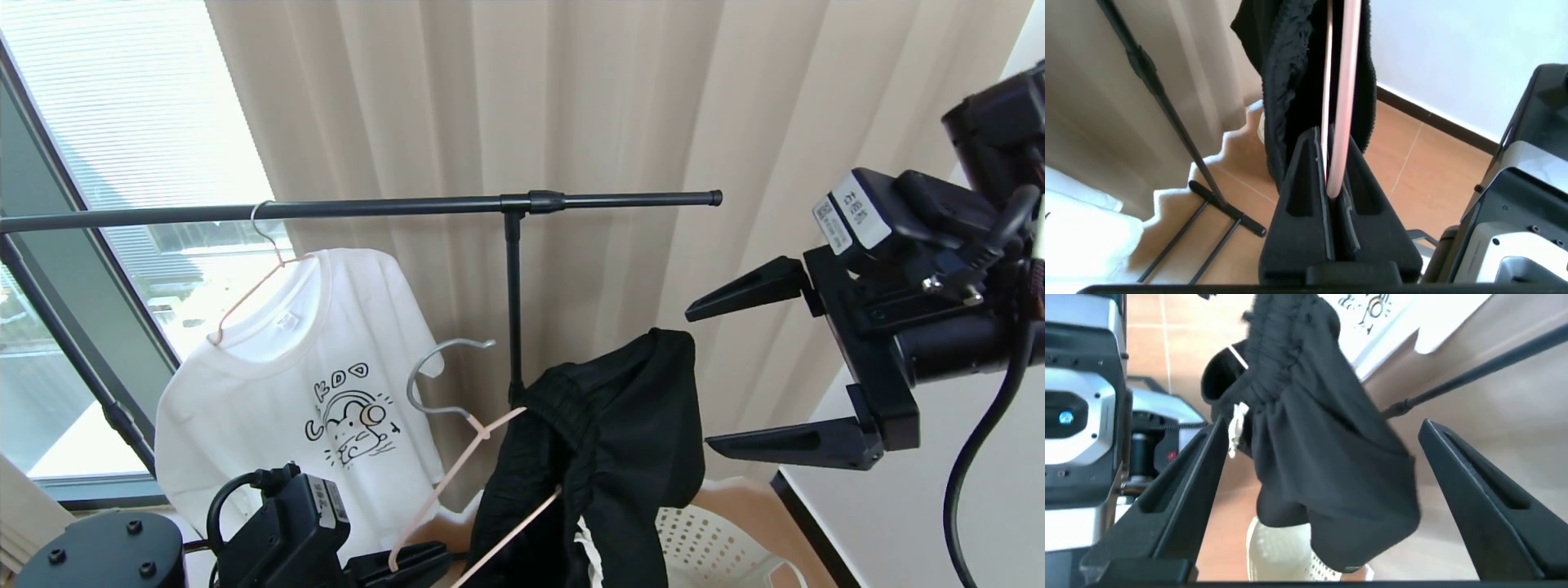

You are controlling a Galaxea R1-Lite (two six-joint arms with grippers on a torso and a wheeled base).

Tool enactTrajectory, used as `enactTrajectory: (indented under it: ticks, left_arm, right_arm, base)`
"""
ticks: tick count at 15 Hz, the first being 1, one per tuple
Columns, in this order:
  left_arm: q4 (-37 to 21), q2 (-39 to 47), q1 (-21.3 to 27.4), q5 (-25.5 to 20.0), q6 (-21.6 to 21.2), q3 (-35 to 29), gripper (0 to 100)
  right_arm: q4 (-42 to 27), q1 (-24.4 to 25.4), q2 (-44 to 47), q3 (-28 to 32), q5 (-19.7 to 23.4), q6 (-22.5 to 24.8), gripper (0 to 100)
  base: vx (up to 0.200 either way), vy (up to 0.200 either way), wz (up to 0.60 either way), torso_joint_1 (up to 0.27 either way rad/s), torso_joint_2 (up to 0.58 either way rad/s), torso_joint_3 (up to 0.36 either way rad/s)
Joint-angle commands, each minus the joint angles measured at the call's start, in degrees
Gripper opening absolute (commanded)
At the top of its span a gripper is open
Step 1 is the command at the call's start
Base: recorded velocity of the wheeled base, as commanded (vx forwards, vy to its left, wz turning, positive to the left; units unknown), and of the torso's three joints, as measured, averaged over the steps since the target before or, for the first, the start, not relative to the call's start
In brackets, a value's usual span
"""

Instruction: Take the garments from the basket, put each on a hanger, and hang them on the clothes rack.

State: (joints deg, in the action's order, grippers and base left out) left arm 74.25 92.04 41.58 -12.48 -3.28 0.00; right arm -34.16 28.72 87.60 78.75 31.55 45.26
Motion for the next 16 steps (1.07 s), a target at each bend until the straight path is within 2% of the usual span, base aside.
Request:
enactTrajectory:
  ticks: [1, 3, 4, 7, 16]
  left_arm:
    - [-0.1, 0.0, 0.9, 0.0, -0.1, 0.0, 0]
    - [-0.1, 0.0, 1.7, 0.1, -0.1, 0.0, 0]
    - [-0.1, 0.0, 1.7, 0.1, -0.1, 0.0, 0]
    - [-0.1, -0.1, 2.5, 0.1, -0.1, 0.0, 0]
    - [-0.3, -0.3, 3.3, 0.1, -0.1, 0.0, 0]
  right_arm:
    - [-14.1, -1.6, 12.3, 15.6, 1.9, 7.4, 100]
    - [-19.0, -0.8, 16.4, 22.3, 1.6, 8.3, 100]
    - [-18.8, 0.0, 16.9, 22.8, 1.5, 8.3, 100]
    - [-19.4, 1.8, 20.4, 26.5, -2.5, 8.3, 100]
    - [-19.3, 3.5, 25.2, 31.8, -5.2, 8.3, 100]
  base:
    - [0.0, 0.0, 0.0, 0.0, 0.0, 0.0]
    - [0.0, 0.0, 0.0, 0.0, 0.0, 0.0]
    - [0.0, 0.0, 0.0, 0.0, 0.0, 0.0]
    - [0.0, 0.0, 0.0, 0.0, 0.0, 0.0]
    - [0.0, 0.0, 0.0, 0.0, 0.0, 0.0]
